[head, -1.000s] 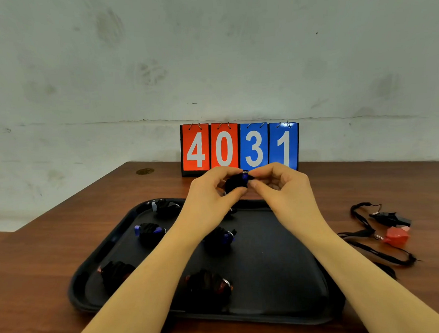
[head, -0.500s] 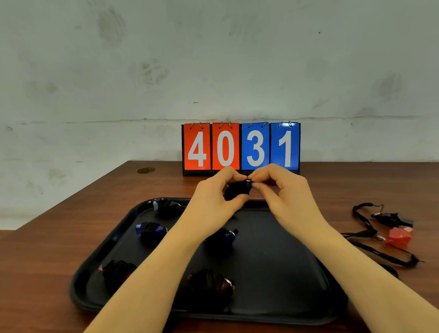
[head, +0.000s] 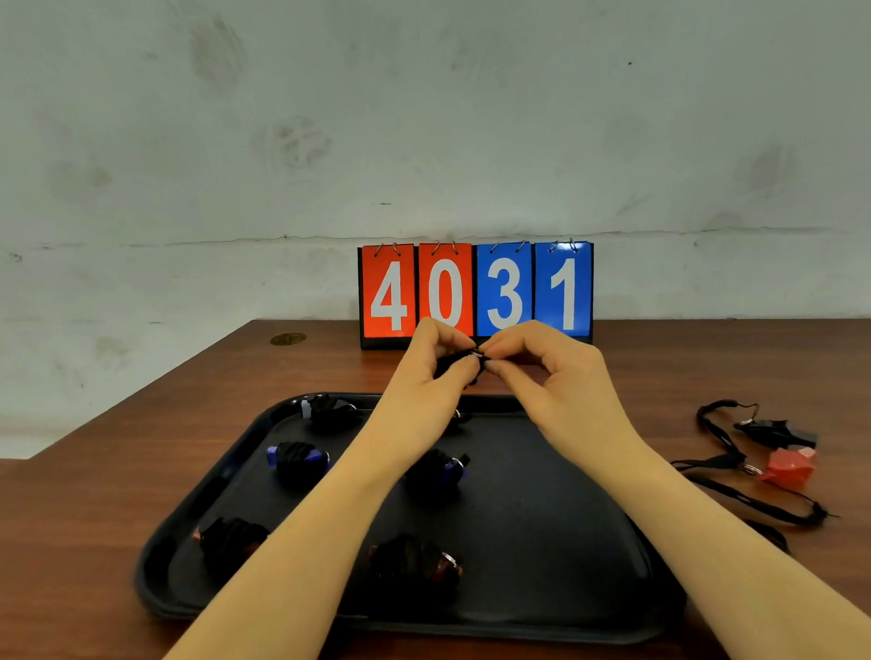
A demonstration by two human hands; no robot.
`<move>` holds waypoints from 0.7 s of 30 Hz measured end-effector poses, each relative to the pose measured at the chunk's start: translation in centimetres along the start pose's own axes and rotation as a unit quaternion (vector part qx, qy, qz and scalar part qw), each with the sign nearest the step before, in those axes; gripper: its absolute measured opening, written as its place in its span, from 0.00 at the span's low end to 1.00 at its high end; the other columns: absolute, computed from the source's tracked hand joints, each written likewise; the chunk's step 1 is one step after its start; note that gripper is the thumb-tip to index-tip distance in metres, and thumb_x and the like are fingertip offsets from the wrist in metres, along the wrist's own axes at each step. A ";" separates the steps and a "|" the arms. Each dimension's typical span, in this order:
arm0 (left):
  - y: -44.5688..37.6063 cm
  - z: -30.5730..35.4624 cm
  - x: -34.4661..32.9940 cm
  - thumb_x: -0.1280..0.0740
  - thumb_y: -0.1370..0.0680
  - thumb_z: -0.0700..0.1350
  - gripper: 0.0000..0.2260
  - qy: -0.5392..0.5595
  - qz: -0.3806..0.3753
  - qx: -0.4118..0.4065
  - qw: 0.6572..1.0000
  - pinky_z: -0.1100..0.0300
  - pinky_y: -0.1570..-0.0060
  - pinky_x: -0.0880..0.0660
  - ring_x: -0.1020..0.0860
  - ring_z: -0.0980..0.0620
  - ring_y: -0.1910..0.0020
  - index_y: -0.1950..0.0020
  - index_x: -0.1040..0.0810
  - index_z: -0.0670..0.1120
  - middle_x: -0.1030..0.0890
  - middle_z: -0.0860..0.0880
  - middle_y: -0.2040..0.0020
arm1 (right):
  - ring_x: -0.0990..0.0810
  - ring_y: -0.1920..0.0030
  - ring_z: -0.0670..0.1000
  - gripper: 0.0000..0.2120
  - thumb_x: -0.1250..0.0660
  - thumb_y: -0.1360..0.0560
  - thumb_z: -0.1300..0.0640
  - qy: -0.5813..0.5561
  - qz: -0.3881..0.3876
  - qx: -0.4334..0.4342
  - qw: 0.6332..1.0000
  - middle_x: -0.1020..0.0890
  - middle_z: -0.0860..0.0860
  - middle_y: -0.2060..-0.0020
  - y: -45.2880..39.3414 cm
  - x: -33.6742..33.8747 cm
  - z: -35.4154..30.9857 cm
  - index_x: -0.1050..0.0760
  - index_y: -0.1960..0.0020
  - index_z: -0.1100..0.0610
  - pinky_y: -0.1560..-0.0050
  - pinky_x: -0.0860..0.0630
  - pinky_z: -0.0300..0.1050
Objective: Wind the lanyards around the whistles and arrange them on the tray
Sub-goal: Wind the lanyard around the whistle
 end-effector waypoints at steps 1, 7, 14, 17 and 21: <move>0.0 0.0 -0.1 0.38 0.22 0.39 0.06 0.005 0.003 0.006 1.000 0.68 0.54 0.26 0.23 0.57 0.49 0.51 0.30 0.51 0.23 0.52 0.50 | 0.23 0.52 0.38 0.06 0.34 0.27 0.67 0.000 -0.001 0.001 1.000 0.21 0.46 0.58 0.0 0.0 0.0 0.22 0.52 0.59 0.52 0.29 0.24; -0.2 -0.3 0.1 0.37 0.24 0.36 0.06 0.051 0.031 0.045 0.997 0.60 0.50 0.25 0.22 0.50 0.52 0.58 0.28 0.46 0.21 0.43 0.53 | 0.24 0.53 0.32 0.07 0.33 0.27 0.68 0.013 -0.021 0.014 1.000 0.20 0.49 0.57 0.3 -0.4 0.1 0.21 0.52 0.61 0.52 0.30 0.23; -0.1 -0.4 0.2 0.36 0.24 0.37 0.04 0.037 0.025 0.024 0.999 0.60 0.50 0.24 0.22 0.52 0.52 0.58 0.27 0.45 0.20 0.46 0.55 | 0.21 0.54 0.39 0.06 0.31 0.29 0.66 -0.040 -0.023 -0.039 0.998 0.19 0.49 0.58 0.0 -0.1 0.0 0.21 0.54 0.57 0.53 0.27 0.26; 0.0 -0.1 0.4 0.36 0.24 0.38 0.03 -0.010 0.006 -0.006 1.000 0.61 0.49 0.26 0.22 0.52 0.51 0.57 0.26 0.45 0.21 0.47 0.55 | 0.21 0.56 0.43 0.07 0.29 0.30 0.62 -0.049 -0.048 -0.072 0.995 0.19 0.47 0.59 -0.1 0.3 0.4 0.23 0.57 0.51 0.51 0.24 0.34; 0.3 0.1 0.4 0.36 0.24 0.40 0.01 -0.067 -0.036 -0.026 0.997 0.66 0.51 0.29 0.24 0.58 0.52 0.55 0.26 0.46 0.22 0.54 0.57 | 0.21 0.58 0.45 0.06 0.28 0.31 0.59 -0.038 -0.088 -0.104 0.990 0.19 0.47 0.61 -0.1 0.9 0.7 0.23 0.59 0.51 0.53 0.23 0.37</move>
Point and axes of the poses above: each hand's wrist, its own y-axis away from the middle knuckle, its own x-axis out of the back of the hand, z = x × y, the point moved 2 cm from there along -y, towards the middle knuckle
